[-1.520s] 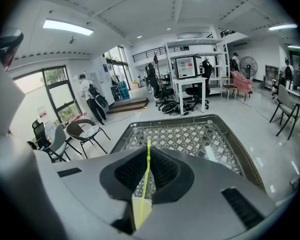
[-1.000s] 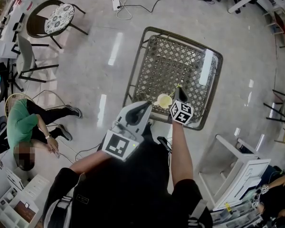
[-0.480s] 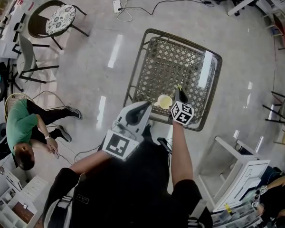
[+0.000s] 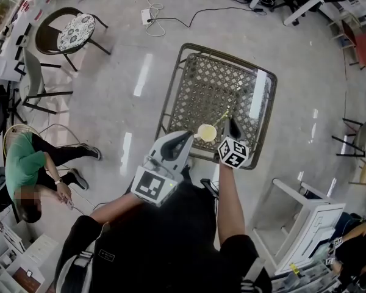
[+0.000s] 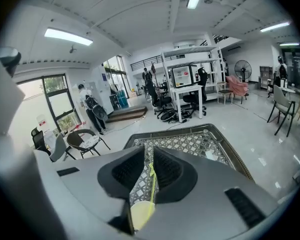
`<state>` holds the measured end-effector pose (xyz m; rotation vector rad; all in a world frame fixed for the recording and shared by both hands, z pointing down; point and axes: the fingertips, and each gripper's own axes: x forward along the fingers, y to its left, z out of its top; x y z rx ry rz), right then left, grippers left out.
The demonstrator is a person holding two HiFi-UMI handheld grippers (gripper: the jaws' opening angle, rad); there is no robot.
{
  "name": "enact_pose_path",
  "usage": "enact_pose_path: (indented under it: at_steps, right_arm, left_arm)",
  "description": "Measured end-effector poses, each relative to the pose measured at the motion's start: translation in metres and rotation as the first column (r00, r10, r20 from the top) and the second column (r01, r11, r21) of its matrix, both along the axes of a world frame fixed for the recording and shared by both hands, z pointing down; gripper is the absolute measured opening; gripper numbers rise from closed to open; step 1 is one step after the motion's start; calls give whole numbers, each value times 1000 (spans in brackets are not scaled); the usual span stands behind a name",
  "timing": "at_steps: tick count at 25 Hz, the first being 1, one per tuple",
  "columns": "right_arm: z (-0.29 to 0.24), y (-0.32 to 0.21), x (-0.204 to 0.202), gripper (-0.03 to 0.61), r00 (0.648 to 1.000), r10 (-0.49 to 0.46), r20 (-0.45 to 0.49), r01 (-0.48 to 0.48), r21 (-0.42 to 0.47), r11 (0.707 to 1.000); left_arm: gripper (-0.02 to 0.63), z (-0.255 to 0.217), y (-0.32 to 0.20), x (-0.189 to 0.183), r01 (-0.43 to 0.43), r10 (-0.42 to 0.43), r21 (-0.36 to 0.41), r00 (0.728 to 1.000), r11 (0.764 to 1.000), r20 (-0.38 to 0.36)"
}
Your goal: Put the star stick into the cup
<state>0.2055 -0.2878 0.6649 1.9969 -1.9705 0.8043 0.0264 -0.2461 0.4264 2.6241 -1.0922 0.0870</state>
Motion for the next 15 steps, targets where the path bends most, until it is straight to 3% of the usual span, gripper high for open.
enact_pose_path:
  at_steps: [15]
  right_arm:
    - [-118, 61, -18, 38, 1000, 2, 16, -5, 152, 988]
  left_arm:
    - [17, -20, 25, 0, -2, 3, 40, 1000, 999, -3]
